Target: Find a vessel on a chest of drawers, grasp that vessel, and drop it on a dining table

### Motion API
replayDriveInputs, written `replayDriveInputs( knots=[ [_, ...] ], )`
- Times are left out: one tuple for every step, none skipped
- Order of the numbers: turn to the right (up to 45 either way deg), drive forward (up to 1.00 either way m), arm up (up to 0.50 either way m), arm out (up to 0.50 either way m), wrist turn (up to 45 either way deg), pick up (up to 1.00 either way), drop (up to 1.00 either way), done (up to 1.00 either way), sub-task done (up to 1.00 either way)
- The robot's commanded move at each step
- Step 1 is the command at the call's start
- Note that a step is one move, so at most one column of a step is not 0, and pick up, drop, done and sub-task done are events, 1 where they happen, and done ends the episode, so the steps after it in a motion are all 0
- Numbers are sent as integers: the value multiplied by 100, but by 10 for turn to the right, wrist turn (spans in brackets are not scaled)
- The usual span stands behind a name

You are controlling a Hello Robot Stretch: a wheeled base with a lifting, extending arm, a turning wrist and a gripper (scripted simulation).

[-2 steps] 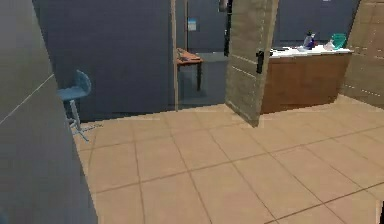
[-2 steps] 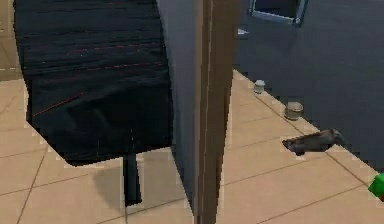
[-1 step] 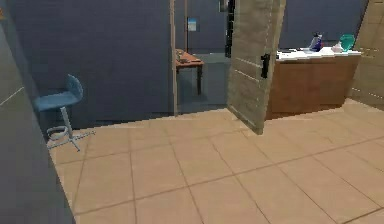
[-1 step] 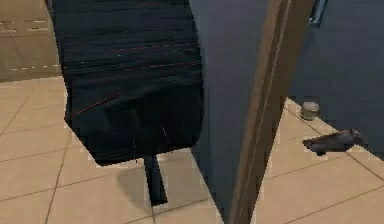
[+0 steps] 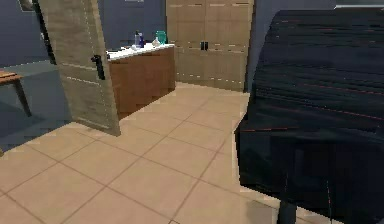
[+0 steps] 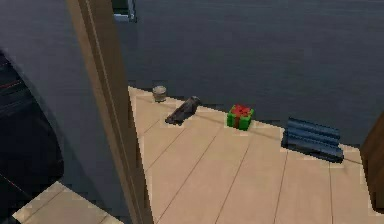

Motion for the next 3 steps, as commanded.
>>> replayDriveInputs(
  knots=[
    [270, 0, 0, 0, 0, 0, 0, 0, 0],
    [0, 5, 0, 0, 0, 0, 0, 0, 0],
    [-450, 0, 0, 0, 0, 0, 0, 0, 0]
  ],
)
